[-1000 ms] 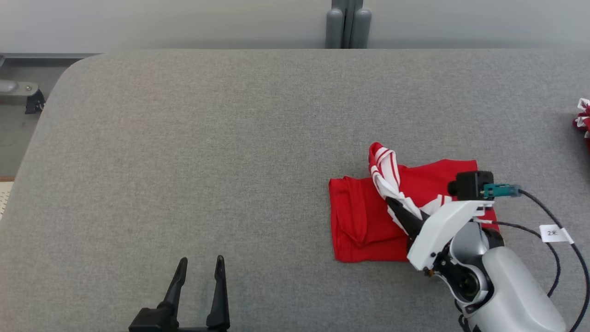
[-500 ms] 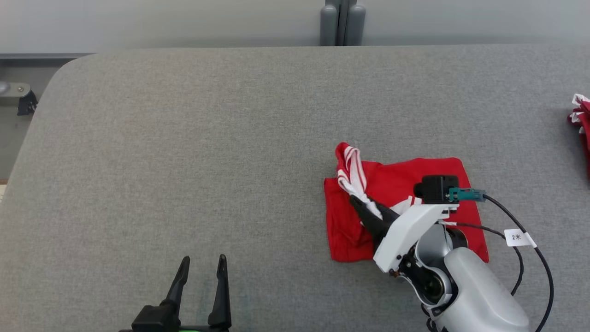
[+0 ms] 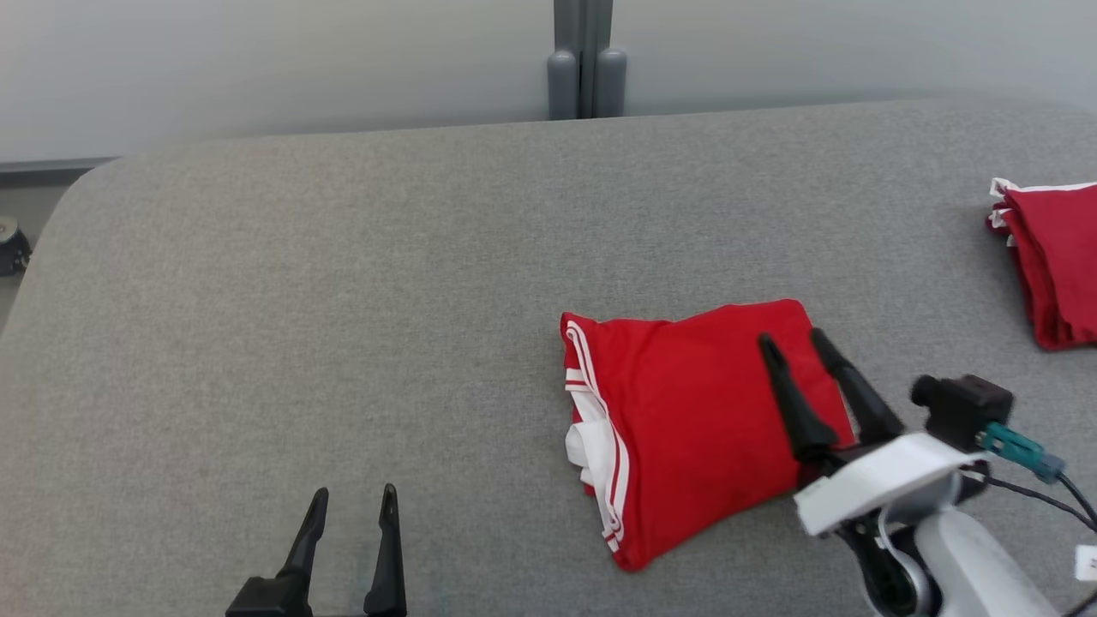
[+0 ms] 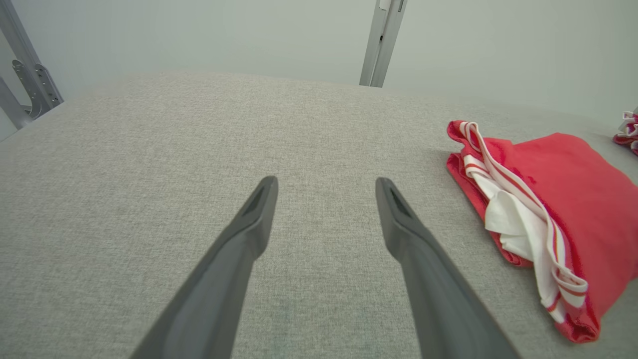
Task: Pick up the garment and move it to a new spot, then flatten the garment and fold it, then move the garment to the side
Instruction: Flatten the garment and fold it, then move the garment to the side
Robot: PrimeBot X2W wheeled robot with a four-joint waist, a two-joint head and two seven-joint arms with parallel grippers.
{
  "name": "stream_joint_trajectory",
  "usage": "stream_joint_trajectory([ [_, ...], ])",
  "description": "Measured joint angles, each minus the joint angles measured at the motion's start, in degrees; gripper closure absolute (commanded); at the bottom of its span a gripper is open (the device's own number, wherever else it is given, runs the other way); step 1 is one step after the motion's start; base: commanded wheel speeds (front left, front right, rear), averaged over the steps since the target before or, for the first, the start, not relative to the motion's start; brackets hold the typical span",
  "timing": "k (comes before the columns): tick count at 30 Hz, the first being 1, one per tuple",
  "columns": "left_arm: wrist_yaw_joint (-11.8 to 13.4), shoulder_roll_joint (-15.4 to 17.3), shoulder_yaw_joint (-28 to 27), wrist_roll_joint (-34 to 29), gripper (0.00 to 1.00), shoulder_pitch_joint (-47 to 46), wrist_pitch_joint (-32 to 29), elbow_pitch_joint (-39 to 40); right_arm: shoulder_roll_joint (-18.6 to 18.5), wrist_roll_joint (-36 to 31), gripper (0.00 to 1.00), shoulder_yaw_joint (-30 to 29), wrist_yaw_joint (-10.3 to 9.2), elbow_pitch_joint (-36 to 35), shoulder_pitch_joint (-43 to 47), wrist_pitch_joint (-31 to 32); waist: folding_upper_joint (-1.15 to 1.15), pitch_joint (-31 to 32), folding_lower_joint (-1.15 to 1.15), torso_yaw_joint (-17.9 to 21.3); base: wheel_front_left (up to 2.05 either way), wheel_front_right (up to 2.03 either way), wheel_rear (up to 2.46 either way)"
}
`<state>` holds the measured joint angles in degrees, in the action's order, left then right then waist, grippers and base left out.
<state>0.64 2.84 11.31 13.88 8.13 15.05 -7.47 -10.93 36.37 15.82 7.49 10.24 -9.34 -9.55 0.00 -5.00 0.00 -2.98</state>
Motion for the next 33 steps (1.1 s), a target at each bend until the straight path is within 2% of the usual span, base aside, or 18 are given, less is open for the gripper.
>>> stream_joint_trajectory([
  [3,-0.1,0.0,-0.3,0.0,0.0,0.7,0.0,-0.2,-2.5,-4.8,0.0,-4.8,-0.01,2.1,2.7,-3.8,0.0,1.0,0.0,1.0,0.0,0.0,0.0],
  [7,-0.3,0.0,-0.9,0.0,0.0,1.5,0.0,-0.7,-3.9,-13.5,0.0,-11.0,-0.01,4.9,6.1,-5.3,0.0,2.6,0.0,2.2,0.0,0.0,0.0],
  [10,-0.5,0.0,-1.5,0.0,0.0,2.1,0.0,-0.8,-3.1,-18.8,0.0,-16.2,-0.01,3.3,8.4,-5.4,0.0,3.7,0.0,3.0,0.0,0.0,0.0],
  [13,-0.7,0.0,-1.9,0.0,0.0,2.3,0.0,-0.6,-2.0,-22.5,0.0,-18.7,0.03,1.5,11.3,-5.4,0.0,4.5,0.0,3.6,0.0,0.0,0.0],
  [19,-1.7,0.0,-2.8,-0.4,0.0,3.3,0.0,-1.2,-0.3,-24.1,0.0,-20.8,0.02,-0.1,15.9,-5.5,0.0,5.9,0.0,3.3,0.0,0.0,0.0],
  [33,-1.6,0.0,-3.4,-0.5,0.0,3.9,0.0,-0.8,-0.4,-22.4,0.0,-18.4,0.02,0.9,16.1,-5.5,0.0,6.1,0.0,1.2,0.0,0.0,0.0],
])
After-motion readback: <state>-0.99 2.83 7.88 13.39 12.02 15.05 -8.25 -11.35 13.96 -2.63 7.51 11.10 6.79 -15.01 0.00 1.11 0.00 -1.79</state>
